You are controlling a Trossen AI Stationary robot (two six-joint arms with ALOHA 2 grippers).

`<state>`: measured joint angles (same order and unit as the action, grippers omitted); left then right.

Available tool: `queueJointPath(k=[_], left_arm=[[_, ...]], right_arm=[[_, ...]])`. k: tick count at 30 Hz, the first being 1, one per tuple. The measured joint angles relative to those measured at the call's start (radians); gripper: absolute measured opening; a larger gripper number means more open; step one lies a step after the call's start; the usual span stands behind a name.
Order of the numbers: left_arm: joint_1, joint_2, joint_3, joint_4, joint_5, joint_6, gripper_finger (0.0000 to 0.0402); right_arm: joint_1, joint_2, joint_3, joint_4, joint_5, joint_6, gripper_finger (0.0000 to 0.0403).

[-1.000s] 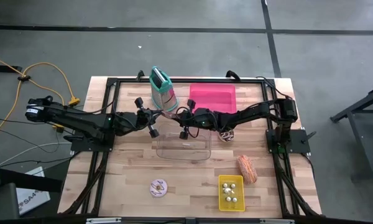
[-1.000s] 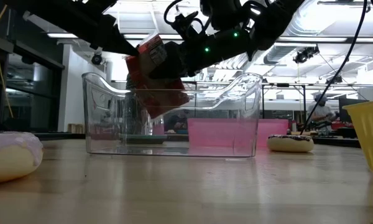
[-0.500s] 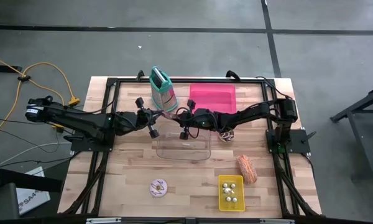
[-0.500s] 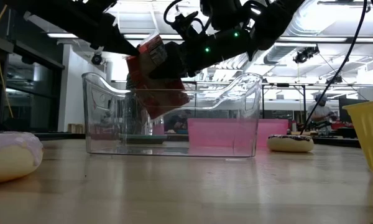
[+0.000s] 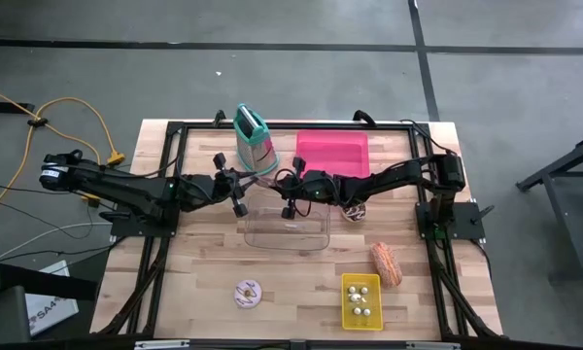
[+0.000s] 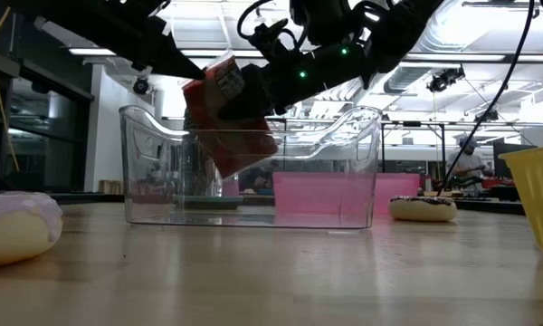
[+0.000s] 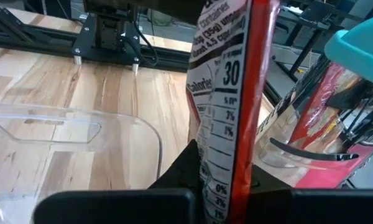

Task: Pick & Place Food Item
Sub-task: Put the red popcorn bag into the pink bin

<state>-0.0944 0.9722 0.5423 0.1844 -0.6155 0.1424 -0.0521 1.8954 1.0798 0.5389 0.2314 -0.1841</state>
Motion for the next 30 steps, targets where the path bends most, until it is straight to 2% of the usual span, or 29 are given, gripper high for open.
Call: queueJointPath(k=[6,13,20,27,30], left_arm=[[-0.002,0.000,0.000,0.000,0.000,0.000,0.0108],[-0.031,0.000,0.000,-0.001,-0.005,0.011,0.0113],[-0.068,-0.013,0.000,0.000,-0.100,0.065,0.0113],[-0.098,-0.048,0.000,0.000,-0.120,0.070,0.0113],[-0.106,-0.055,0.000,0.001,-0.121,0.070,0.0113]], right_arm=[[0.000,0.000,0.000,-0.003,0.001,0.001,0.0015],[0.000,0.000,0.000,-0.007,0.004,0.000,0.0015],[0.000,0.000,0.000,-0.022,0.010,-0.002,0.0015],[0.003,-0.017,0.000,-0.118,0.157,-0.004,0.0015],[0.009,-0.031,0.000,-0.123,0.170,-0.005,0.0016]])
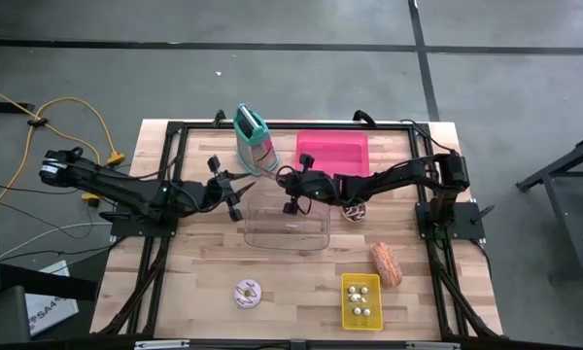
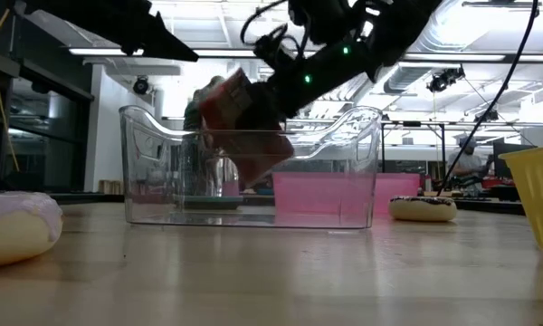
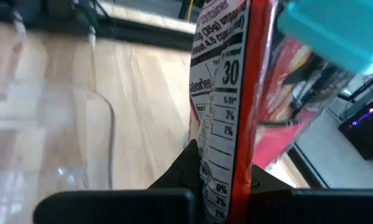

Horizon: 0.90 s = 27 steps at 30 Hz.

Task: Pick & Place Food Item
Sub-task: Put the red popcorn bag into the pink bin

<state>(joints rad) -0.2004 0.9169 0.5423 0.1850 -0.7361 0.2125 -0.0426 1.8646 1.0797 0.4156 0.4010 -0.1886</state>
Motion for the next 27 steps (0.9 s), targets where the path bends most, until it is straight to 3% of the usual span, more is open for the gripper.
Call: queueJointPath(k=[6,11,18,27], left_arm=[[-0.002,0.000,0.000,-0.001,0.000,-0.003,0.0113],[-0.009,0.000,0.000,-0.001,0.001,-0.003,0.0113],[-0.038,-0.001,0.000,0.005,-0.002,-0.003,0.0113],[-0.059,-0.001,0.000,0.004,-0.002,-0.003,0.0113]], right_arm=[[0.027,-0.025,0.001,0.005,0.026,0.000,0.0017],[0.057,-0.082,0.003,-0.045,0.144,0.010,0.0017],[0.082,-0.193,-0.002,-0.203,0.300,0.013,0.0015],[0.046,-0.244,0.001,-0.428,0.404,0.075,0.0017]])
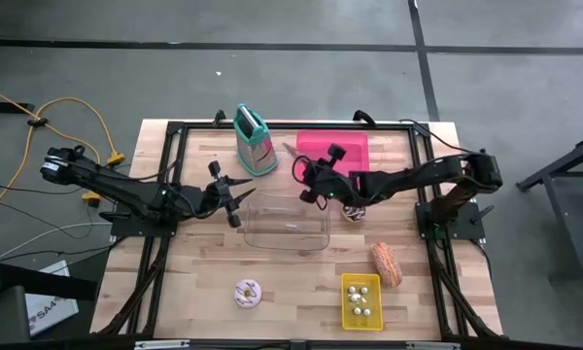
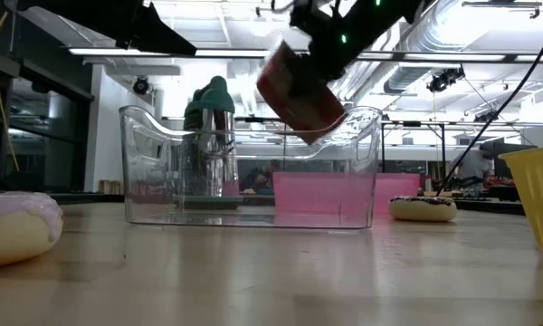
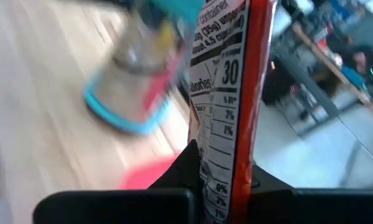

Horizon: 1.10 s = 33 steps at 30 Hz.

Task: Pick & Place Food Item
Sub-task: Put the red popcorn bag into the pink bin

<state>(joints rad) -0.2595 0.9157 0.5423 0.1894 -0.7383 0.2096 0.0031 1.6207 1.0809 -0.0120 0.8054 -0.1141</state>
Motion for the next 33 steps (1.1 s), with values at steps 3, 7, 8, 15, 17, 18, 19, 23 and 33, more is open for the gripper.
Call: queueJointPath(k=[3,7,8,15,17,18,19,23,33], left_arm=[[0.000,0.000,0.000,0.000,0.000,-0.004,0.0113],[0.000,0.000,0.000,-0.001,0.000,-0.005,0.0113],[0.000,0.000,0.000,-0.001,0.000,-0.005,0.0113],[0.000,0.000,0.000,-0.001,0.000,-0.007,0.0113],[0.000,0.000,0.000,-0.001,0.000,-0.007,0.0113],[0.000,0.000,0.000,-0.002,0.000,-0.007,0.0113],[0.000,0.000,0.000,-0.002,0.000,-0.007,0.0113],[0.000,0.000,0.000,-0.002,0.000,-0.007,0.0113],[0.000,0.000,0.000,-0.002,0.000,-0.007,0.0113]], right_arm=[[-0.046,0.002,0.000,-0.109,-0.013,0.046,0.0017],[-0.114,0.018,0.000,-0.222,-0.070,0.123,0.0018],[-0.131,0.019,-0.002,-0.244,-0.076,0.132,0.0017],[-0.244,0.018,-0.001,-0.321,-0.151,0.141,0.0017],[-0.275,0.018,-0.001,-0.347,-0.192,0.154,0.0017],[-0.287,0.021,-0.001,-0.357,-0.210,0.164,0.0017],[-0.300,0.023,-0.001,-0.368,-0.229,0.172,0.0017],[-0.331,0.025,-0.001,-0.401,-0.280,0.173,0.0017],[-0.333,0.038,-0.001,-0.418,-0.288,0.065,0.0017]])
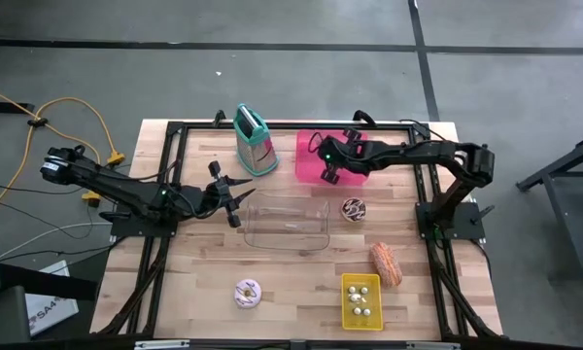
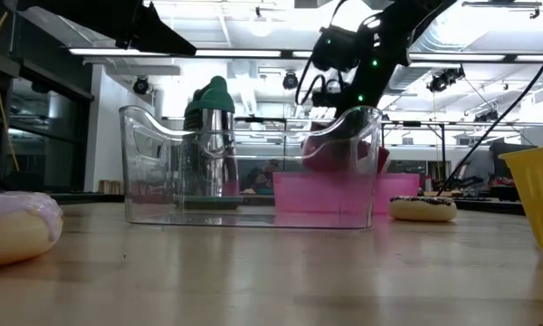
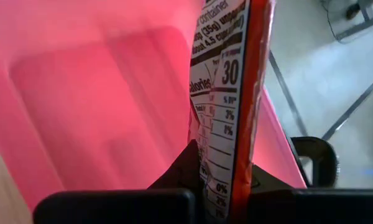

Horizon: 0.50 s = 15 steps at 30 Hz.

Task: Pick & Place Food Item
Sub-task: Put the red popcorn bag into the pink bin

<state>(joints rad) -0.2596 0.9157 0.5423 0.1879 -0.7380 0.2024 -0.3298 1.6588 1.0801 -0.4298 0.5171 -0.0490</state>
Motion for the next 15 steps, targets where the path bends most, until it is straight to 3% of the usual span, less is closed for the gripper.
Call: queueJointPath(k=[8,15], left_arm=[[0.000,0.000,0.000,0.000,0.000,0.000,0.0113],[0.000,0.000,0.000,0.000,0.000,0.000,0.0113]], right_arm=[[-0.005,0.032,0.000,-0.015,0.009,-0.207,0.0017],[-0.011,0.105,0.000,-0.011,0.012,-0.242,0.0017]])
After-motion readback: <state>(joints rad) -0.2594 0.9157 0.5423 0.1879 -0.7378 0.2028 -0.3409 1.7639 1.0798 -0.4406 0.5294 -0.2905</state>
